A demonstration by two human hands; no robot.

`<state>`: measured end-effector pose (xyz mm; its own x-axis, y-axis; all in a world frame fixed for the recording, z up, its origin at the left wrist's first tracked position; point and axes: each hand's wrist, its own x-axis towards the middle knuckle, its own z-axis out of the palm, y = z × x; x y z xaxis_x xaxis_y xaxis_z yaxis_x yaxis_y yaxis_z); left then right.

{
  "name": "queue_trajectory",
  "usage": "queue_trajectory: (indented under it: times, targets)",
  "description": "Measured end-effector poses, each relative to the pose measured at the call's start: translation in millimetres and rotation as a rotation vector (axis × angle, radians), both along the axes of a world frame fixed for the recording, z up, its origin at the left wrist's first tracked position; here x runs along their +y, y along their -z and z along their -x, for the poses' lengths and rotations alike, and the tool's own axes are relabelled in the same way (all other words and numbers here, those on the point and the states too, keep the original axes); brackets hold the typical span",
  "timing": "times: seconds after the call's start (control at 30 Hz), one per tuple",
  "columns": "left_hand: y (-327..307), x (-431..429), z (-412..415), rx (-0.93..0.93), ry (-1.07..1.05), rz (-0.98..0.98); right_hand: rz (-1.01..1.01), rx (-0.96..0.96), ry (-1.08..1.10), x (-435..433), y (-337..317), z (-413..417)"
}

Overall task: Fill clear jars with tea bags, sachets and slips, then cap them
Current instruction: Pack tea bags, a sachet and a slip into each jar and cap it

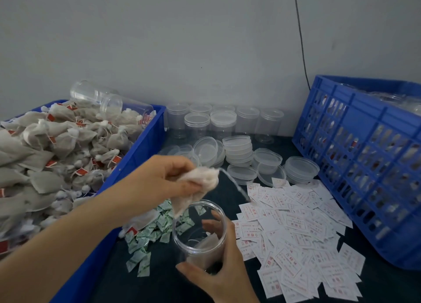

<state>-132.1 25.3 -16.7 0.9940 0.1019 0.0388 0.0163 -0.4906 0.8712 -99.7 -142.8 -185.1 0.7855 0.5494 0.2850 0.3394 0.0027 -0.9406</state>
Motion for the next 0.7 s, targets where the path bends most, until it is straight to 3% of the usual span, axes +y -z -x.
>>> queue_trajectory:
  times: [0.1, 0.2, 0.33, 0.4, 0.57, 0.7]
  targets:
    - [7.7, 6.0, 2.8, 0.038, 0.014, -0.077, 0.001, -0.004, -0.028, 0.0, 0.0, -0.1]
    - [7.6, 37.3, -1.2, -0.019, -0.133, -0.152, 0.001, 0.005, -0.048, -0.8, 0.3, -0.2]
    - [20.6, 105.4, -15.1, -0.128, -0.496, -0.532, -0.004, 0.004, -0.043, -0.3, -0.7, 0.0]
    - [35.0, 143.4, -21.2, -0.024, -0.618, -0.695, -0.006, 0.005, -0.038, -0.2, 0.1, 0.2]
    - [81.6, 201.8, -15.9, 0.481, -0.485, -0.938, -0.001, 0.015, -0.019, 0.7, 5.0, -1.3]
    - [102.2, 215.3, -10.8, 0.518, -0.411, -0.954, 0.0, 0.009, -0.009, 2.7, 7.1, -3.2]
